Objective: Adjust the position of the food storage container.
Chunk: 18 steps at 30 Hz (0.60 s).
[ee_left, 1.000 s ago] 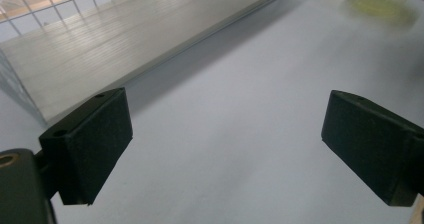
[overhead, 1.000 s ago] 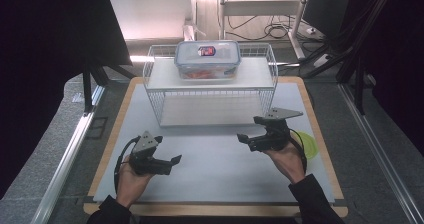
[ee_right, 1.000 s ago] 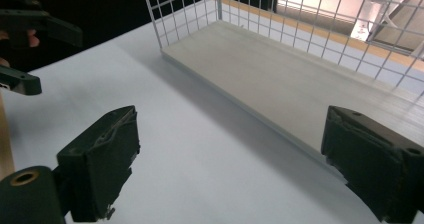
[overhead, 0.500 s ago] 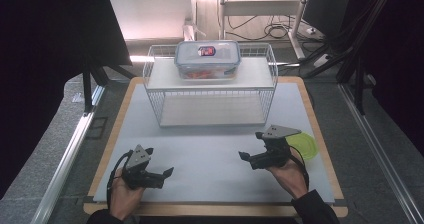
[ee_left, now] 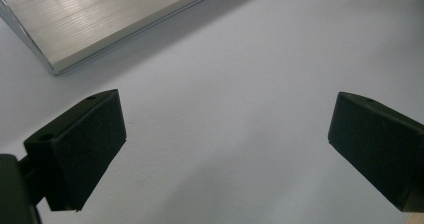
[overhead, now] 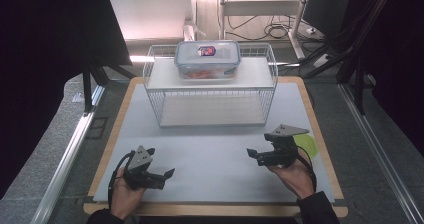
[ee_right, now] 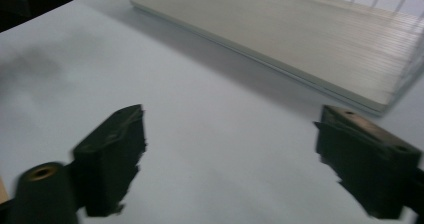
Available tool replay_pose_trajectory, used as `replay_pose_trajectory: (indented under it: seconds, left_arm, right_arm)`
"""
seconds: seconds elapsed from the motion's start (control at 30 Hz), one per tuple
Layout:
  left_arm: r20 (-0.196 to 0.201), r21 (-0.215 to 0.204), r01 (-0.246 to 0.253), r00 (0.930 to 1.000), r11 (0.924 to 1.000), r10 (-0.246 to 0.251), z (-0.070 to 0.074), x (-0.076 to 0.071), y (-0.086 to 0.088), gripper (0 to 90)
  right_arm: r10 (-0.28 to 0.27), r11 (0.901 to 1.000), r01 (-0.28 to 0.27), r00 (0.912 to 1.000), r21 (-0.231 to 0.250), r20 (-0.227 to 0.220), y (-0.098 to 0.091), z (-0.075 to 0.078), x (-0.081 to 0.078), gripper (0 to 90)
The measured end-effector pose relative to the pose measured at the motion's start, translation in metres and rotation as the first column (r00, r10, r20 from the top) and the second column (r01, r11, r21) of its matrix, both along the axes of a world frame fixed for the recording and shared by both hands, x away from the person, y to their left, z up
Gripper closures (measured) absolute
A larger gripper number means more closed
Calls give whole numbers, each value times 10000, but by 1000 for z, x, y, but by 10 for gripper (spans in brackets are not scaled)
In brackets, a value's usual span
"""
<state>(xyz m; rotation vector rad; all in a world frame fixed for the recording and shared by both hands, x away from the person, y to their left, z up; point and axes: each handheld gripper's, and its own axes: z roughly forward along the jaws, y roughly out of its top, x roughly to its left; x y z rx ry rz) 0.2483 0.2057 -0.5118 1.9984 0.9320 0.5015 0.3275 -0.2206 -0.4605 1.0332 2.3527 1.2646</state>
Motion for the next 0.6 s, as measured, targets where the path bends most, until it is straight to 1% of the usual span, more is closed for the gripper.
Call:
replay_pose_trajectory:
  seconds: [0.03,0.07,0.1,0.13,0.17,0.2,0.23,0.27,0.3,0.37,0.4,0.43,0.47,0.5,0.53,0.6]
  left_arm:
    - [11,16,10,10000,10000,-10,0,0,0,20]
    - [11,16,10,10000,10000,-10,0,0,0,22]
    - [-30,41,57,10000,10000,-56,-1,1,0,24]
    - [-30,41,57,10000,10000,-56,-1,1,0,25]
    - [-119,18,153,9998,9999,-152,-2,1,-1,26]
    - [-119,18,153,9998,9999,-152,-2,1,-1,26]
    - [-164,56,235,9996,9997,-234,-3,2,-1,26]
    - [-164,56,235,9996,9997,-234,-3,2,-1,27]
    - [-174,69,250,9995,9997,-249,-3,2,-1,27]
    - [-161,59,283,9995,9996,-282,-3,2,-1,29]
    - [-157,42,303,9994,9995,-302,-3,2,-1,30]
    - [-161,38,317,9994,9995,-317,-3,2,-1,30]
    - [-166,44,310,9994,9995,-309,-3,2,-1,30]
    - [-166,44,310,9994,9995,-309,-3,2,-1,31]
    - [-180,35,310,9994,9995,-310,-3,2,-1,31]
    - [-204,63,308,9993,9995,-306,-4,2,-1,31]
  right_arm:
    - [-307,9993,311,9994,-229,170,-7,4,1,272]
    - [-307,9993,311,9994,-229,170,-7,4,1,272]
    - [-578,9977,584,9981,-349,190,-16,6,3,338]
    - [-578,9977,584,9981,-349,190,-16,6,3,338]
    - [-754,9965,759,9970,-350,147,-26,7,6,385]
    - [-754,9965,759,9970,-350,147,-26,7,6,385]
    - [-954,9943,963,9952,-463,200,-34,8,8,449]
    - [-1132,9925,1138,9934,-438,173,-40,8,10,496]
    - [-1132,9925,1138,9934,-438,173,-40,8,10,496]
    - [-1343,9899,1343,9909,-454,40,-50,9,13,586]
    - [-1536,9865,1536,9881,-568,44,-60,10,15,685]
    - [-1536,9865,1536,9881,-568,44,-60,10,15,685]
    - [-1852,9801,1851,9827,-721,60,-70,11,16,777]
    - [-1852,9801,1851,9827,-721,60,-70,11,16,777]
    - [-2001,9768,2001,9797,-764,81,-76,12,16,825]
    - [-2347,9684,2357,9718,-817,225,-88,13,17,891]
